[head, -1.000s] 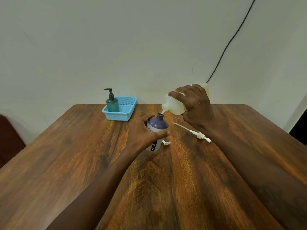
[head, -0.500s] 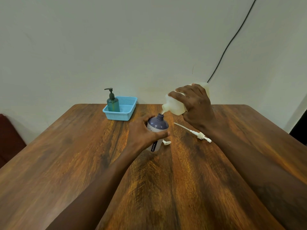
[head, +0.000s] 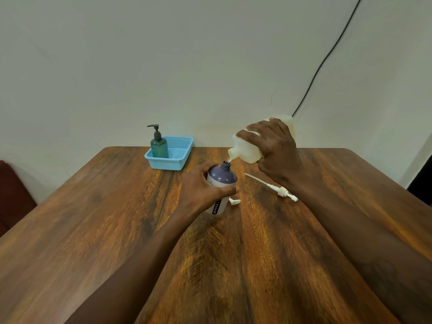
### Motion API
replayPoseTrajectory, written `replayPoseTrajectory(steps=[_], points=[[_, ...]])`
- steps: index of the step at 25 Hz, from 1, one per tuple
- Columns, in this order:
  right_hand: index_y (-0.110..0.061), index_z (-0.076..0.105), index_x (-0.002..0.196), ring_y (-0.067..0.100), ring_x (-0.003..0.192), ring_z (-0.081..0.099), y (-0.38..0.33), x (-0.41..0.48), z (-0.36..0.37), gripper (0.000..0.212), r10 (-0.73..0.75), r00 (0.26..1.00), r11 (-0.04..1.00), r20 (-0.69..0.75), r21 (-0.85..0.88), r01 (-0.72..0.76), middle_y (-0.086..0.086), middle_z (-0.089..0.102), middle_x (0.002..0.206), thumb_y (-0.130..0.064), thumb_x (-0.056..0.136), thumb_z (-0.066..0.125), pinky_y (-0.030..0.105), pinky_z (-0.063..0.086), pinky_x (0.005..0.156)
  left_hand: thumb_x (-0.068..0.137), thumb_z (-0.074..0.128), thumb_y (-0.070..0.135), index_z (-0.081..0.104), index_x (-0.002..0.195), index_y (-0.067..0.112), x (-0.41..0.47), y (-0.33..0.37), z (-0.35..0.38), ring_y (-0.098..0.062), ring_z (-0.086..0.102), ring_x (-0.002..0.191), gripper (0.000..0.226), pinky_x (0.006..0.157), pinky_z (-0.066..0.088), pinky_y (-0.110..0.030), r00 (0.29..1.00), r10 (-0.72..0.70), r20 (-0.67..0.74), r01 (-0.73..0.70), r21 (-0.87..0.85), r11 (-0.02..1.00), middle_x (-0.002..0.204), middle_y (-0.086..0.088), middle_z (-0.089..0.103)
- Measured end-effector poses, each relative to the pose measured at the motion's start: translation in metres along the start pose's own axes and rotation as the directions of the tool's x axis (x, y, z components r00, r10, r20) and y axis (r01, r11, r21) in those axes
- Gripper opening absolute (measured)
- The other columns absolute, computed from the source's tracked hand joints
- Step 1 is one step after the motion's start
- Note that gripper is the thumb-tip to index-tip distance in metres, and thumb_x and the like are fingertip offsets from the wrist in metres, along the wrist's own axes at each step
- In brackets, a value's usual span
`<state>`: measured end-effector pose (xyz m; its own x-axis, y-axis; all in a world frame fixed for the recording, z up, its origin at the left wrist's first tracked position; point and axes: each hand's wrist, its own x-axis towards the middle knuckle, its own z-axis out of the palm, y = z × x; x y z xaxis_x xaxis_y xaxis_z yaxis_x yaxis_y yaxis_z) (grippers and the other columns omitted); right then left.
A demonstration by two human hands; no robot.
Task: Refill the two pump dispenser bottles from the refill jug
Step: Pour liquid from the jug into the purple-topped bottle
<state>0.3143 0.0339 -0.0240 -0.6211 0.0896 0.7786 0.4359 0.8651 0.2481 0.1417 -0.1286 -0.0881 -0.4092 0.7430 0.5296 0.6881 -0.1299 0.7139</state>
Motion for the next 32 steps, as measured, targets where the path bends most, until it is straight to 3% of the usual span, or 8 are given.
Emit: replayPoseTrajectory(steps=[32], points=[[-0.019,0.066,0.132,0.036,0.121,0.060,-0.0031,0.0025,-0.0060,0.073,-0.087,0.996,0.995,-0.004,-0.039,0.087,0.014,0.066,0.129,0.003,0.063,0.081,0.051,0.028,0.118,0.059,0.096,0.053,0.069,0.121,0.029,-0.0010,-0.0009,0.0037,0.004,0.065,0.091,0.072,0.073,0.052,-0.007,1.000,-0.017,0.003,0.017,0.008,1.000,0.103,0.016,0.069]])
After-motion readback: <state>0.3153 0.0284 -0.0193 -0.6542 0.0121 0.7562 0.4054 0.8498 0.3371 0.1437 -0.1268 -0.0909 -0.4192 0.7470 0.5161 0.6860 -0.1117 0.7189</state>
